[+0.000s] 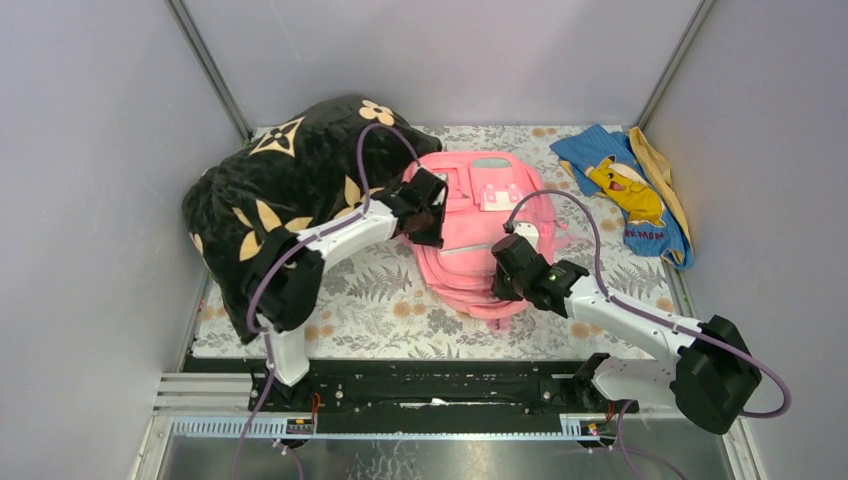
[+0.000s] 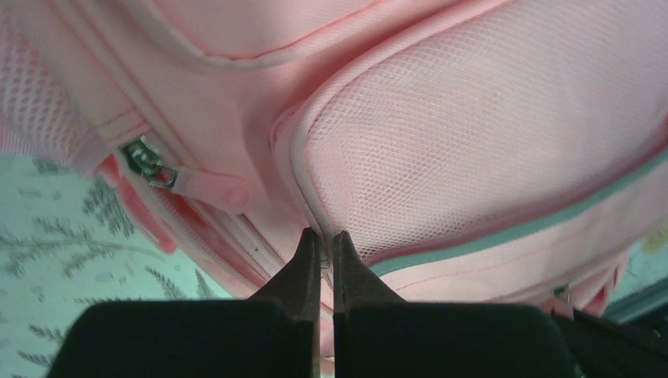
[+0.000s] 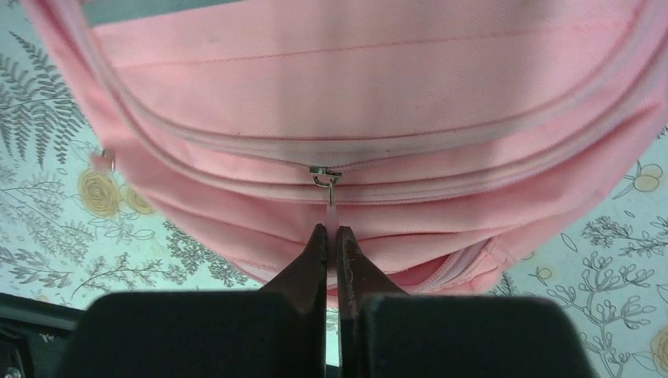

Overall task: Pack the student bag
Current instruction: Zip the student bag at the center of the board.

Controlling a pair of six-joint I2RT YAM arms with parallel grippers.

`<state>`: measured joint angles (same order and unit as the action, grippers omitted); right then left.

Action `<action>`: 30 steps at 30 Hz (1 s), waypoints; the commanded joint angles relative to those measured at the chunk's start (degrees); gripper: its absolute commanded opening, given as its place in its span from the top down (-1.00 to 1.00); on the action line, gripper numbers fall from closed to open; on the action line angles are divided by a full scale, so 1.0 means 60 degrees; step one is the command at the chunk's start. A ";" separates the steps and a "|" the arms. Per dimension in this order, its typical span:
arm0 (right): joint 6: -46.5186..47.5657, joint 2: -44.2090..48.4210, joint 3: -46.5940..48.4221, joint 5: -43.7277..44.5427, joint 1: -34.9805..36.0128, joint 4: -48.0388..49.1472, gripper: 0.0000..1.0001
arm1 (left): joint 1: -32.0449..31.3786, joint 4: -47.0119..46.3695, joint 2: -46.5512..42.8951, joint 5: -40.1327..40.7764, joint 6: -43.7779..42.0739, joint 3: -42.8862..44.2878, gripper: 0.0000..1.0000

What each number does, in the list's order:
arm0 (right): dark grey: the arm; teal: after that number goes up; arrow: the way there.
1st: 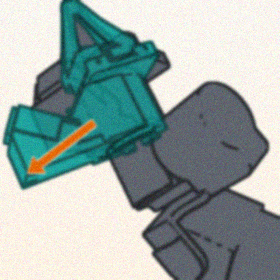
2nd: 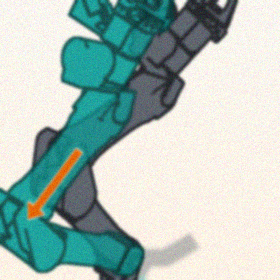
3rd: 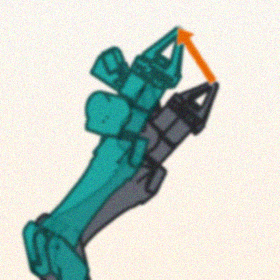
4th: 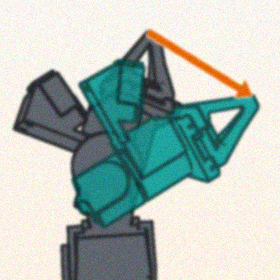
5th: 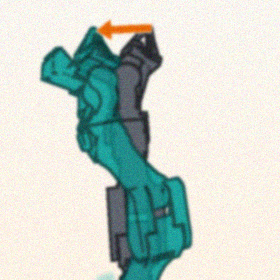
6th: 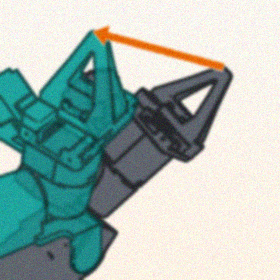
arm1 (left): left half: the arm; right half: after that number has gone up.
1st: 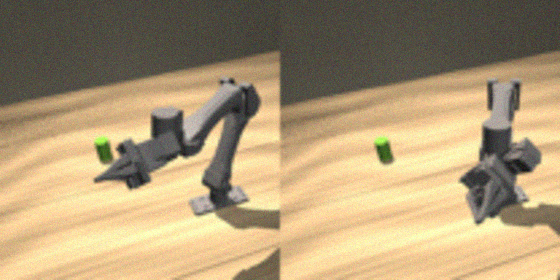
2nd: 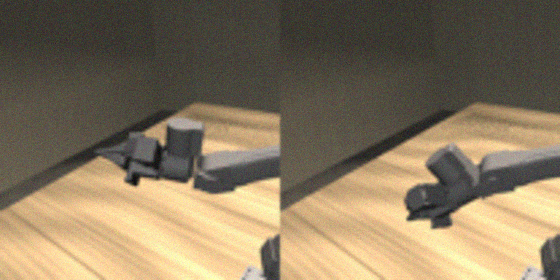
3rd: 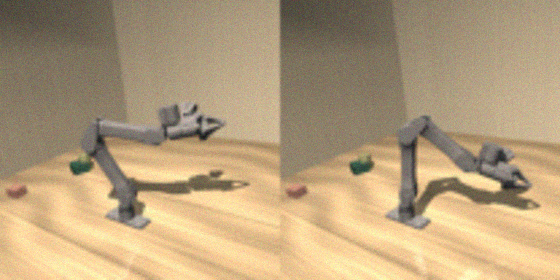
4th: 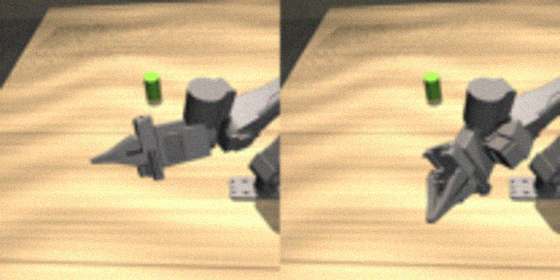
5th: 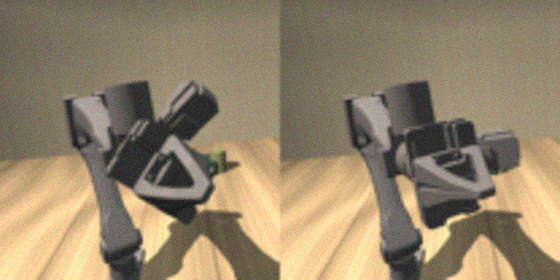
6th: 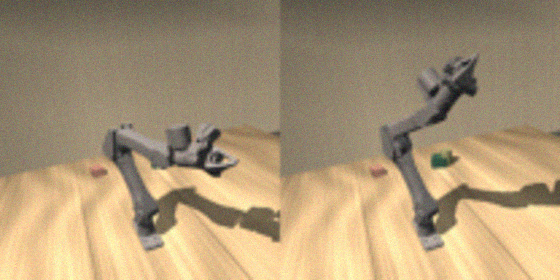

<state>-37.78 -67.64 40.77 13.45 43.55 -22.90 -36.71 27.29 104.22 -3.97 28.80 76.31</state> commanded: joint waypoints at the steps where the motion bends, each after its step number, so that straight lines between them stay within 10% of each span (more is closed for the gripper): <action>1: -0.0064 -0.0099 0.0445 -0.0511 0.0390 -0.0735 1.00 | 0.0554 -0.0390 0.1204 0.2020 -0.1407 0.2298 1.00; 2: -0.0096 -0.0190 0.0606 -0.0548 0.0469 -0.0728 1.00 | 0.0552 -0.0099 0.1407 0.1937 -0.1340 0.2772 1.00; 5: -0.0276 -0.0355 0.0882 -0.0678 0.0530 -0.0470 1.00 | 0.0539 0.1030 0.1536 0.0899 -0.1274 0.3940 0.02; 7: -0.0364 -0.0479 0.0991 -0.0621 0.0535 -0.0313 1.00 | 0.0548 0.1243 0.0984 0.0346 -0.0830 0.3814 -0.15; 19: -0.0158 -0.1270 0.1298 -0.0756 0.0527 0.0156 1.00 | -0.0032 -0.3255 -0.3392 -0.0404 0.6186 -0.3647 -0.31; 30: -0.0037 -0.1022 0.1344 -0.0673 0.0526 0.0051 1.00 | -0.1096 -0.3940 -0.2396 0.0256 0.7737 -0.3423 -0.36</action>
<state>-38.50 -75.24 46.54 10.02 46.04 -23.31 -42.37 8.47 88.25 -4.73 70.48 53.52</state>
